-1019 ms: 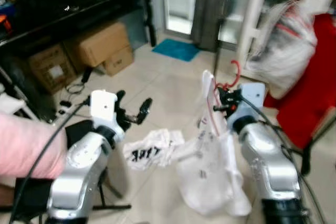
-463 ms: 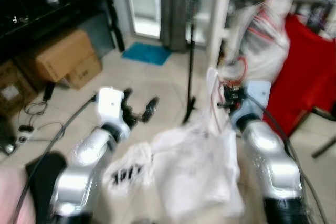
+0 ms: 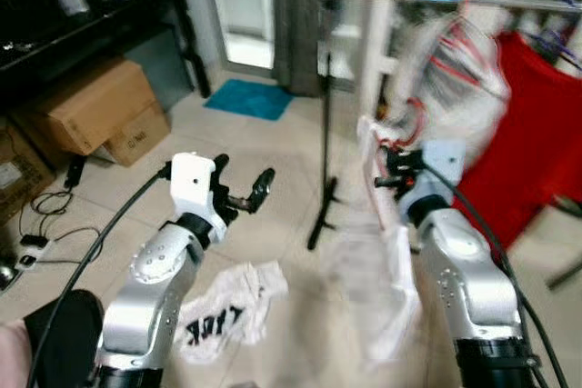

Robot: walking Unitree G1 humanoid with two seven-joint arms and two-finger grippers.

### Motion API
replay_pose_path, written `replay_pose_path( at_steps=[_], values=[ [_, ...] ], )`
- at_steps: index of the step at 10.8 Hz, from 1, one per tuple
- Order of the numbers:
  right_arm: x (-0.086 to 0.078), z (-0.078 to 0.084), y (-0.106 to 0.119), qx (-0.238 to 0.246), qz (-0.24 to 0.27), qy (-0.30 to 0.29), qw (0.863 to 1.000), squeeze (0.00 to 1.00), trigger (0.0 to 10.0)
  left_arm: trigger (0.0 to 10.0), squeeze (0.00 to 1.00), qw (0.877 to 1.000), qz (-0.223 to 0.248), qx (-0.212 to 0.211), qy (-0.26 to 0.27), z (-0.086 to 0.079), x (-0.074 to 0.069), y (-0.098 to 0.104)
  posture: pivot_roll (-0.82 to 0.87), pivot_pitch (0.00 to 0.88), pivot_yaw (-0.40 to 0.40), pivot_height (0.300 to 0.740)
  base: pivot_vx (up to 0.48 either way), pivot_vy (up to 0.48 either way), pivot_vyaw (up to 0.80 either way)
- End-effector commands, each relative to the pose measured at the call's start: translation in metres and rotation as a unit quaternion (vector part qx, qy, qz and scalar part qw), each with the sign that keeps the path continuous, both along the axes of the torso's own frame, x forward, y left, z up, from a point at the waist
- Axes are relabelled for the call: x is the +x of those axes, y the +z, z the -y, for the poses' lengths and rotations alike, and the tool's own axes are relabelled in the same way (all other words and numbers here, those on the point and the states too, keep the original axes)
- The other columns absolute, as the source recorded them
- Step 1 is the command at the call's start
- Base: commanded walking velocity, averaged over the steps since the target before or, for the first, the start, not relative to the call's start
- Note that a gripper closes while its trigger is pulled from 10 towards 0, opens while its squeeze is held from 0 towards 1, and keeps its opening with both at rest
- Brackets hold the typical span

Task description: Hang hanger

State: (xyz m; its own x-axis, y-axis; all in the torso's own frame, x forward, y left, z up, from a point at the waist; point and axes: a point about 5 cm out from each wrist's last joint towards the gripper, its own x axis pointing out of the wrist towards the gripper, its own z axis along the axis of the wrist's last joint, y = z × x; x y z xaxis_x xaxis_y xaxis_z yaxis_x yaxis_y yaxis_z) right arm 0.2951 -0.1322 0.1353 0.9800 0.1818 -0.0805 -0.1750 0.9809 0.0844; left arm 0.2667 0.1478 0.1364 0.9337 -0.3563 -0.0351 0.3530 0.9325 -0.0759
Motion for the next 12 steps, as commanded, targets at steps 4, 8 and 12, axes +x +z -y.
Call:
replay_pose_path(
  at_steps=[4,8,12],
  values=[
    [0.0034,-0.0061,0.0115,0.016,0.019,0.013,1.000,0.00,10.0,10.0,0.00,1.000,0.000,0.003,0.005,0.0003,0.0033,0.0015,-0.02,0.000,0.056,0.740,0.394,0.000,0.00],
    [0.0032,-0.0051,0.0114,-0.029,0.023,0.005,0.999,0.00,10.0,10.0,0.00,1.000,-0.006,0.003,0.000,0.0032,0.0005,-0.0016,-0.02,0.002,0.053,0.740,0.402,0.000,0.00],
    [0.0027,-0.0122,0.0116,-0.025,0.013,0.038,0.999,0.00,10.0,10.0,0.00,1.000,-0.007,0.007,0.006,0.0011,-0.0023,-0.0035,-0.02,0.000,0.040,0.740,0.402,0.000,-0.40]
  ],
)
